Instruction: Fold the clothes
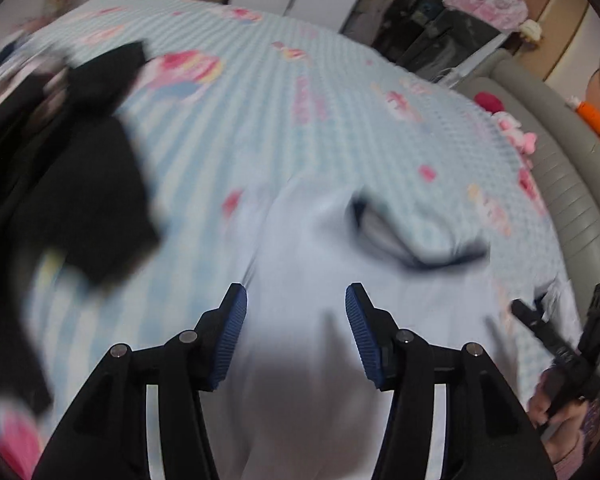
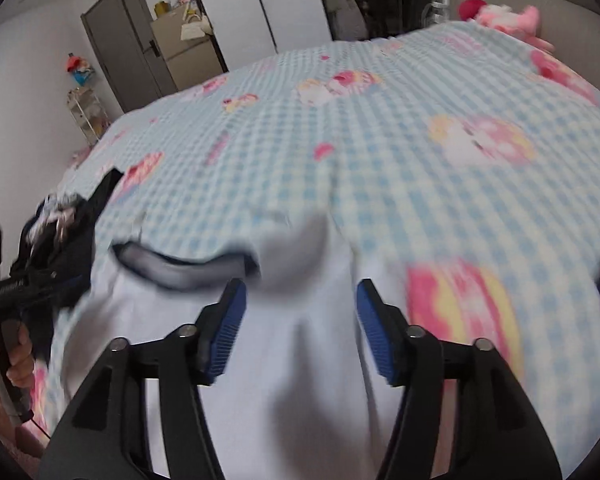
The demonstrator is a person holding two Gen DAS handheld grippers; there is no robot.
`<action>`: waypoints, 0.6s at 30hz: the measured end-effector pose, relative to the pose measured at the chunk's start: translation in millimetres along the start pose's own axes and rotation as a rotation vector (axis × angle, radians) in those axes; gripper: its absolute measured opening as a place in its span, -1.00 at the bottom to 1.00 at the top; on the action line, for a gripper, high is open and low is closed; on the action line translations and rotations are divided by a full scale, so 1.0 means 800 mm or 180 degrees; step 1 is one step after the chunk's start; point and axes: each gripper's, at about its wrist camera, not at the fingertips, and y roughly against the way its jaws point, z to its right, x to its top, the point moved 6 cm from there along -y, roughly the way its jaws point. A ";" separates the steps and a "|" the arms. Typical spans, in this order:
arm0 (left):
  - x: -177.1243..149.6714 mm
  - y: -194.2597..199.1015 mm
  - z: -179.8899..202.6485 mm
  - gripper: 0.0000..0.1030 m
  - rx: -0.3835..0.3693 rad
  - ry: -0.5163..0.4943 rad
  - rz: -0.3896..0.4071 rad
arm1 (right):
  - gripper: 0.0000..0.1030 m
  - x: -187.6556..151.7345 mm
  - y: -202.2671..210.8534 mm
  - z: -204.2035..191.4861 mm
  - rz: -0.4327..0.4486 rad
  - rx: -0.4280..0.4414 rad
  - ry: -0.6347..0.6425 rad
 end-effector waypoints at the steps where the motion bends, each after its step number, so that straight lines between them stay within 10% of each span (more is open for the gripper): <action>1: -0.014 0.006 -0.008 0.04 0.0004 0.0042 -0.0011 | 0.33 -0.014 0.008 0.002 -0.0030 0.0022 -0.0015; 9: -0.072 0.000 -0.022 0.21 -0.0294 0.0142 -0.0256 | 0.40 -0.076 0.033 0.035 -0.0313 -0.0338 -0.0249; 12: -0.089 -0.022 -0.018 -0.40 -0.0406 0.0184 -0.0441 | 0.56 -0.108 0.025 0.044 -0.0448 -0.0162 -0.0458; 16: -0.085 -0.004 -0.009 -0.75 -0.0522 0.0192 -0.0364 | -0.47 -0.123 0.014 0.026 -0.0645 0.0295 -0.0504; 18: -0.082 0.020 0.000 -0.77 -0.0555 0.0088 -0.0286 | -0.67 -0.118 0.024 0.019 -0.0569 0.0277 -0.0376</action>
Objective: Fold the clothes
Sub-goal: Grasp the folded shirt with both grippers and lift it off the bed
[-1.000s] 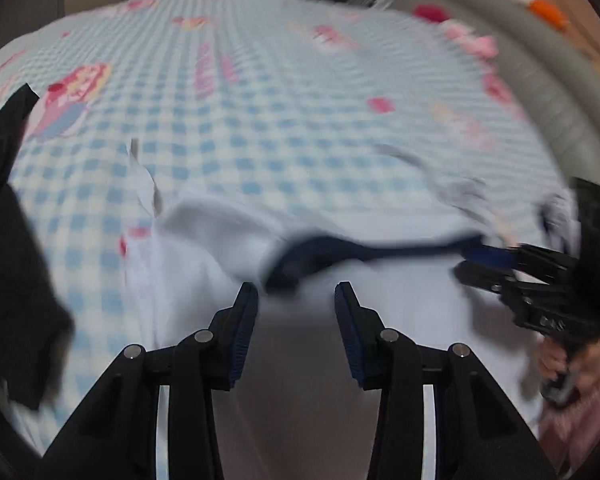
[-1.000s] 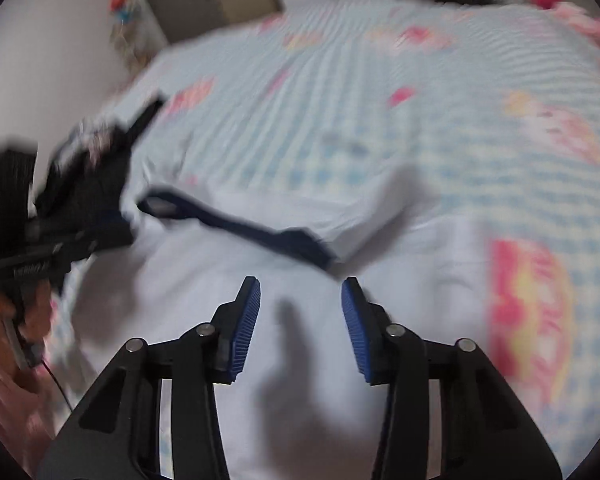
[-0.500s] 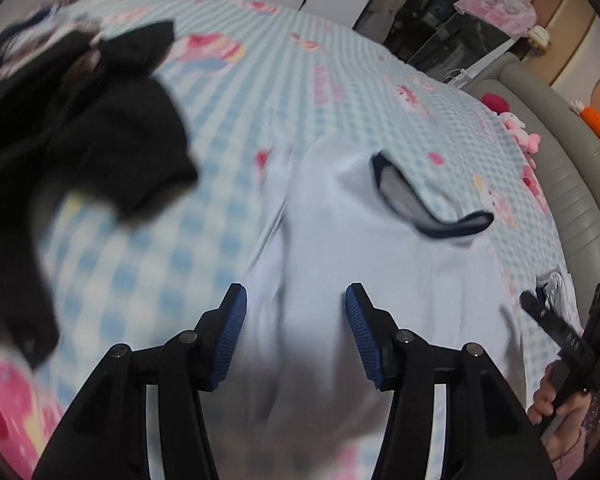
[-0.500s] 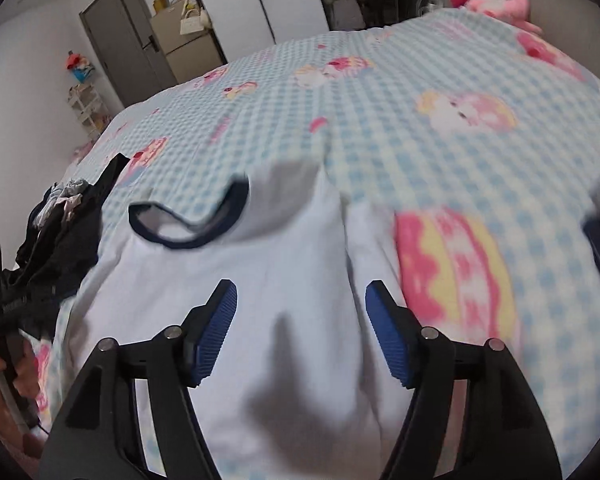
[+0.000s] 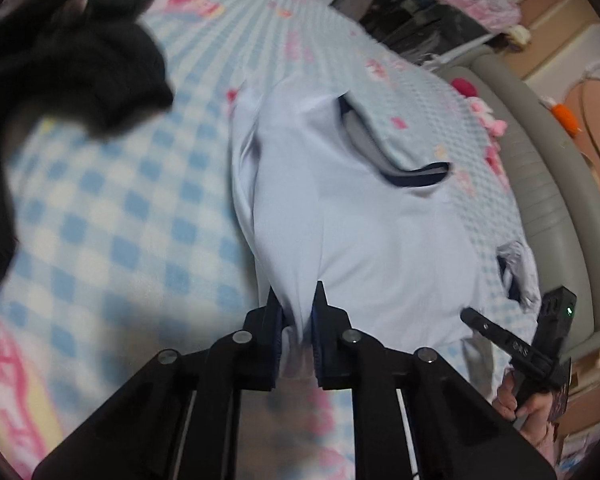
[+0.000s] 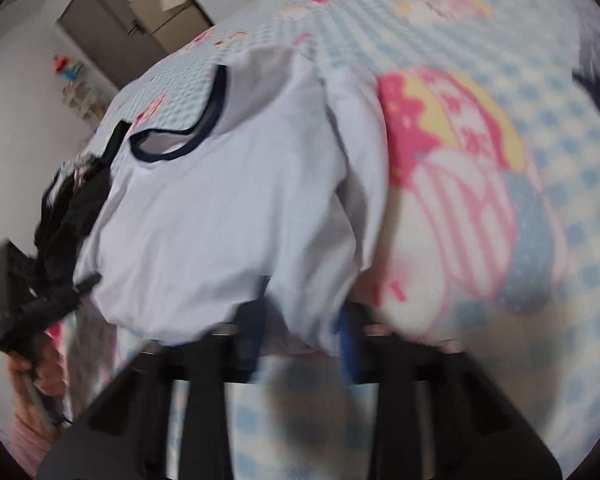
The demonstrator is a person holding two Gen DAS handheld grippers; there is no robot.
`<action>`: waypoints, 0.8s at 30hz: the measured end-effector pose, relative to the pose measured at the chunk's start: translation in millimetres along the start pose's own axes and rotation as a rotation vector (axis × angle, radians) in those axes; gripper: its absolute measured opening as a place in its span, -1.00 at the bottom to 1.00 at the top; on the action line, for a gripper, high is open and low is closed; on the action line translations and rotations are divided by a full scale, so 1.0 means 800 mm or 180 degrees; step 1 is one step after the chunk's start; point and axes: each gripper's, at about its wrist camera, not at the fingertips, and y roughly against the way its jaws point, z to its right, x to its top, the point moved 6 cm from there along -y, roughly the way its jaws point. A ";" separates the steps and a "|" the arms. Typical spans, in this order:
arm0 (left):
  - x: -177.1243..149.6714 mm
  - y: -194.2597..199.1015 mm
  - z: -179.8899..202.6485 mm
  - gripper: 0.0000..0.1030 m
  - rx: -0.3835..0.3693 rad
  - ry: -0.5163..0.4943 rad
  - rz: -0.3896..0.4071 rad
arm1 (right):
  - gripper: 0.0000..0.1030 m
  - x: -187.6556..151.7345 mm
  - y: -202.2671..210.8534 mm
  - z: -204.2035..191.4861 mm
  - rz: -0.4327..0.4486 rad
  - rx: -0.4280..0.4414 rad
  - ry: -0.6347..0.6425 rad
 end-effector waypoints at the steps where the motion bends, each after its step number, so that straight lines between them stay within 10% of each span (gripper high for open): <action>1: -0.001 0.011 0.007 -0.78 -0.0007 -0.0075 -0.0014 | -0.72 0.001 0.009 -0.001 0.0042 0.0018 0.0010; 9: -0.064 0.057 -0.022 -0.90 0.0363 -0.0166 -0.0337 | -0.77 -0.045 0.086 0.021 -0.0012 -0.0201 0.0142; 12: -0.076 0.062 -0.050 -0.86 0.0106 0.0179 -0.0380 | -0.71 -0.080 0.085 0.046 -0.0290 -0.0204 0.0044; 16: -0.061 0.049 -0.032 0.40 -0.0259 0.0266 -0.0314 | -0.03 -0.074 0.101 0.049 -0.0108 -0.0326 0.0078; 19: -0.032 0.020 -0.011 0.41 -0.0364 0.0218 -0.0242 | 0.56 -0.040 0.125 0.047 0.0320 -0.0346 -0.0005; 24: -0.010 -0.056 0.006 0.41 -0.0290 0.0117 -0.0462 | 0.60 0.008 0.062 0.060 0.0134 -0.0382 -0.0022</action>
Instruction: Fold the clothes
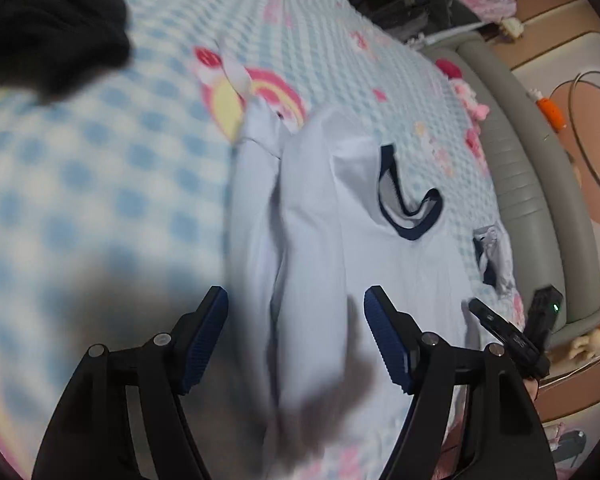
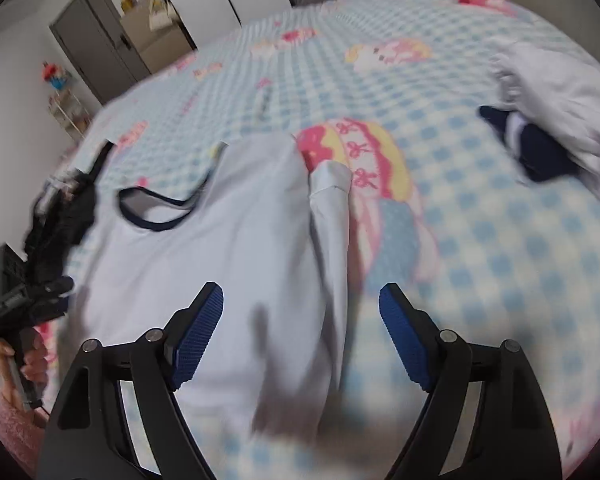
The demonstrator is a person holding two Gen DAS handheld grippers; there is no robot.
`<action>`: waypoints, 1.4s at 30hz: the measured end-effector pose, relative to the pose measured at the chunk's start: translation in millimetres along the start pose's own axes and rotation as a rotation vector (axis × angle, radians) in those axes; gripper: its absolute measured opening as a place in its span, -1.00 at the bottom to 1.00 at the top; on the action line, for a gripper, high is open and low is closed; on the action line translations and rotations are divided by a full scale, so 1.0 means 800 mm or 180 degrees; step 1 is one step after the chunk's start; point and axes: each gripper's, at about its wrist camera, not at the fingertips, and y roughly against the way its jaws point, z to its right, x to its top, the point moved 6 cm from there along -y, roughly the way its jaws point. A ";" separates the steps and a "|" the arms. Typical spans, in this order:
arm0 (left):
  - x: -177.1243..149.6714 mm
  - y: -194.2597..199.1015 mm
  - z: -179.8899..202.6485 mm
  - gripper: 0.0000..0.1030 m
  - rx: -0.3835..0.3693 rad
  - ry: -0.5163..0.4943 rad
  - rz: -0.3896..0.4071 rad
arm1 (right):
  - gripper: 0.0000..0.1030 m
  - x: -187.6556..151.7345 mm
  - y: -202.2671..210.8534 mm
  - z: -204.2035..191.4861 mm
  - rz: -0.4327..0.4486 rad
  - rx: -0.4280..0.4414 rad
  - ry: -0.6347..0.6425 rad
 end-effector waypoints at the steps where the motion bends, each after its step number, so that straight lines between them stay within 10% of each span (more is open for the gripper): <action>1: 0.003 -0.014 0.001 0.39 0.0040 -0.0025 -0.0056 | 0.60 0.002 -0.020 0.005 -0.0124 0.0026 -0.0044; 6: 0.000 -0.016 -0.001 0.40 -0.0112 0.0185 -0.0082 | 0.62 -0.001 -0.061 -0.002 -0.0440 0.0456 -0.0173; 9: -0.002 -0.024 0.015 0.07 -0.0009 0.0072 -0.0118 | 0.57 0.007 -0.071 -0.019 -0.0456 0.0514 -0.0103; 16: -0.003 0.004 0.048 -0.77 0.0119 -0.0197 -0.0039 | -0.63 0.012 -0.067 -0.046 -0.0562 0.0363 0.0228; 20: 0.000 0.009 0.016 -0.72 -0.0078 0.0046 -0.0100 | -0.62 0.021 -0.053 -0.041 -0.0526 0.0398 0.0225; 23: -0.012 -0.029 0.000 -0.12 -0.0157 0.0136 -0.0425 | 0.16 0.012 -0.081 -0.037 -0.0676 0.0377 0.0210; 25: -0.012 -0.035 0.014 -0.55 -0.0014 0.0075 -0.0369 | 0.04 0.009 -0.092 -0.043 -0.0746 0.0412 0.0162; 28: -0.005 -0.007 0.064 -0.82 0.0089 -0.0246 -0.0155 | -0.68 0.017 -0.083 -0.056 -0.0718 0.0468 0.0193; 36: 0.039 0.061 0.271 -0.82 -0.0330 -0.0932 0.0103 | -0.71 0.116 0.065 -0.070 -0.0198 0.0503 0.0612; 42: 0.067 0.031 0.457 -0.82 -0.0805 -0.1212 0.0174 | -0.71 0.218 0.180 0.037 0.0174 0.0211 0.0546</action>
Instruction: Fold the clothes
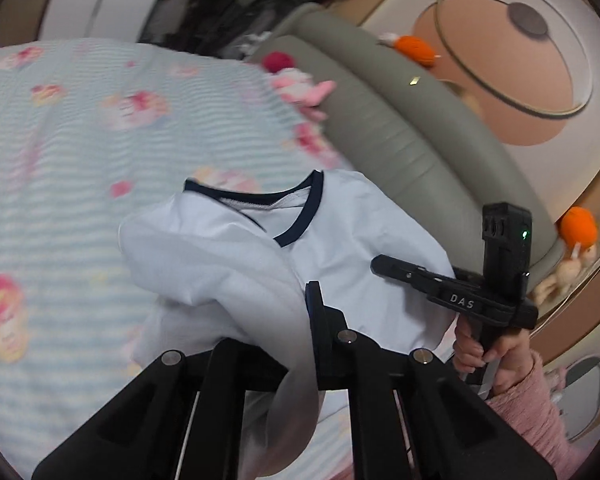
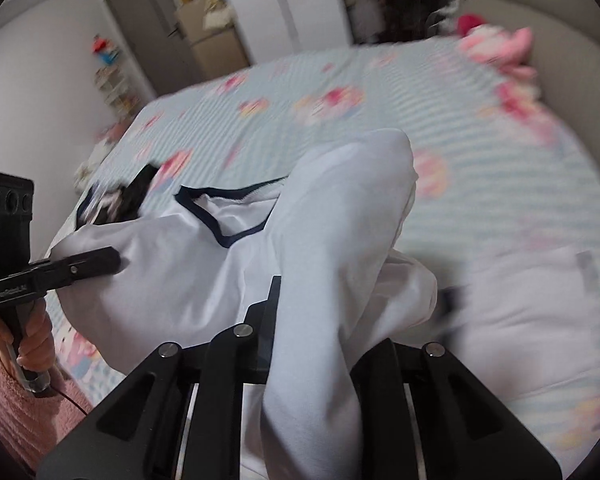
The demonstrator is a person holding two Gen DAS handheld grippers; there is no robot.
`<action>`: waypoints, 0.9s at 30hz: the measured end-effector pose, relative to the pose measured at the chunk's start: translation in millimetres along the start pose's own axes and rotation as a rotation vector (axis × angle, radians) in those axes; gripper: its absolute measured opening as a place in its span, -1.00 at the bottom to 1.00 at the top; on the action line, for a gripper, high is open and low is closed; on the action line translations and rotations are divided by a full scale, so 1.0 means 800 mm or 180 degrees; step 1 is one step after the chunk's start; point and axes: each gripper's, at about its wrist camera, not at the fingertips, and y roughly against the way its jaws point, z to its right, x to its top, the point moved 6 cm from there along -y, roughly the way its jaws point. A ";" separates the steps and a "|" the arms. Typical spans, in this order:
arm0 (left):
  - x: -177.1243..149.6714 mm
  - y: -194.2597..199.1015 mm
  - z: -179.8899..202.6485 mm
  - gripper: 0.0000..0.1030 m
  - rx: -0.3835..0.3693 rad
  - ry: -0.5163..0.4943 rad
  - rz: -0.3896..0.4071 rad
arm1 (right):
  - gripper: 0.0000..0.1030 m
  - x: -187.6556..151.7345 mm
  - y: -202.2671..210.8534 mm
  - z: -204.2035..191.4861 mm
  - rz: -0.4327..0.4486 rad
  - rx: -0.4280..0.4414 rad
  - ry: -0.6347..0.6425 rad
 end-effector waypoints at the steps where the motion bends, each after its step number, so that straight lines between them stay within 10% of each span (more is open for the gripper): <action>1: 0.011 -0.024 0.021 -0.82 -0.0083 0.0015 0.0009 | -0.71 0.006 0.014 0.031 0.0033 -0.0083 -0.0061; 7: 0.003 -0.202 0.088 -0.82 -0.0365 0.0266 -0.0320 | -0.71 0.017 0.057 0.211 0.0109 -0.0545 -0.0330; 12: -0.053 -0.307 0.051 -0.72 -0.0037 0.0471 -0.0630 | -0.65 -0.042 0.025 0.323 -0.0207 -0.0868 -0.0652; 13: -0.065 -0.322 0.034 -0.38 0.0162 0.0510 -0.0721 | -0.47 -0.056 0.018 0.345 -0.0272 -0.0941 -0.0733; 14: -0.078 -0.323 0.013 0.11 0.0322 0.0565 -0.0781 | -0.26 -0.070 0.009 0.365 -0.0348 -0.1037 -0.0820; 16: -0.086 -0.312 -0.020 0.25 0.0480 0.0723 -0.0782 | 0.53 -0.098 -0.008 0.388 -0.0511 -0.1253 -0.0981; 27: 0.028 -0.131 -0.061 0.65 0.1298 0.0040 -0.0014 | 0.99 -0.008 0.080 0.276 0.0241 -0.1855 -0.0772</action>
